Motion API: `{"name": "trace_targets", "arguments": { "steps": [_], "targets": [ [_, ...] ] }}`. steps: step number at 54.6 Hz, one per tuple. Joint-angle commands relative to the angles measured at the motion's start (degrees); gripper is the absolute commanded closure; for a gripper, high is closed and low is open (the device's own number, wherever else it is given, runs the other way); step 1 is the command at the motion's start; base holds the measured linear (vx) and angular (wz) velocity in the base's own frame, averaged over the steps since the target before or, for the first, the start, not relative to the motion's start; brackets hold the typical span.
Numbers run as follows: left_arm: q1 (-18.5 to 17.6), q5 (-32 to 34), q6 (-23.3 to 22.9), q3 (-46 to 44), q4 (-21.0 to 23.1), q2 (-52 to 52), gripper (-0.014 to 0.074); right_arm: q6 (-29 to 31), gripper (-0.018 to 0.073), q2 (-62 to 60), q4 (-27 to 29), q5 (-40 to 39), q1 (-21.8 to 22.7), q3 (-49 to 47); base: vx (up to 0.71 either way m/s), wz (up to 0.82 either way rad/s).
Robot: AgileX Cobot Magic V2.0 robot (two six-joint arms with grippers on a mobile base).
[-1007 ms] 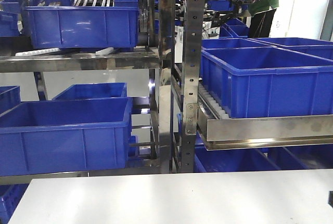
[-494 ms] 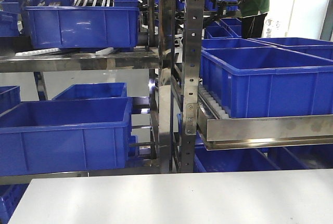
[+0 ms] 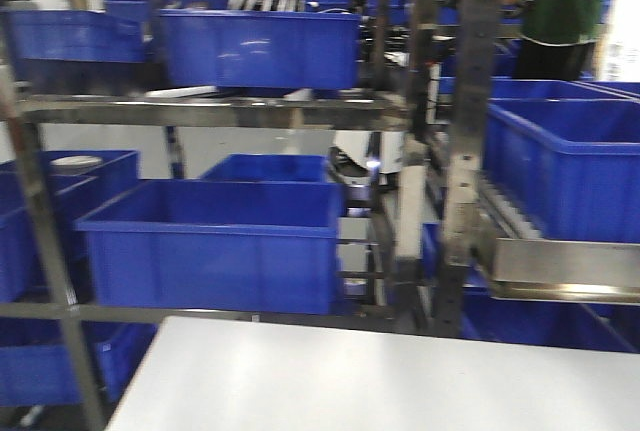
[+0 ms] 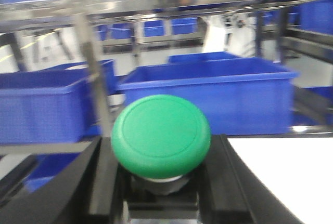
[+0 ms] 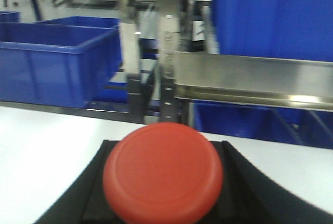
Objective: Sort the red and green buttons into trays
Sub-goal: 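Drive the base to the counter holding both buttons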
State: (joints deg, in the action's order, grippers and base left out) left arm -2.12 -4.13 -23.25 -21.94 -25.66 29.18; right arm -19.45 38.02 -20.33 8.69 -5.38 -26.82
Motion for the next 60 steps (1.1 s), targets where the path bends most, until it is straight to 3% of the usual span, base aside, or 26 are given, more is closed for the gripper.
{"name": "trace_targets", "arguments": {
  "steps": [1,60],
  "targets": [
    [-0.2,4.5,-0.6,-1.8,0.5,0.2,0.0596,0.1,0.0567,-0.3,-0.5,-4.7,0.3,-1.6,-0.05,0.63],
    [-0.2,4.5,-0.6,-1.8,0.5,0.2,0.0596,0.1,0.0567,-0.3,-0.5,-4.7,0.3,-1.6,-0.08,0.68]
  ]
}}
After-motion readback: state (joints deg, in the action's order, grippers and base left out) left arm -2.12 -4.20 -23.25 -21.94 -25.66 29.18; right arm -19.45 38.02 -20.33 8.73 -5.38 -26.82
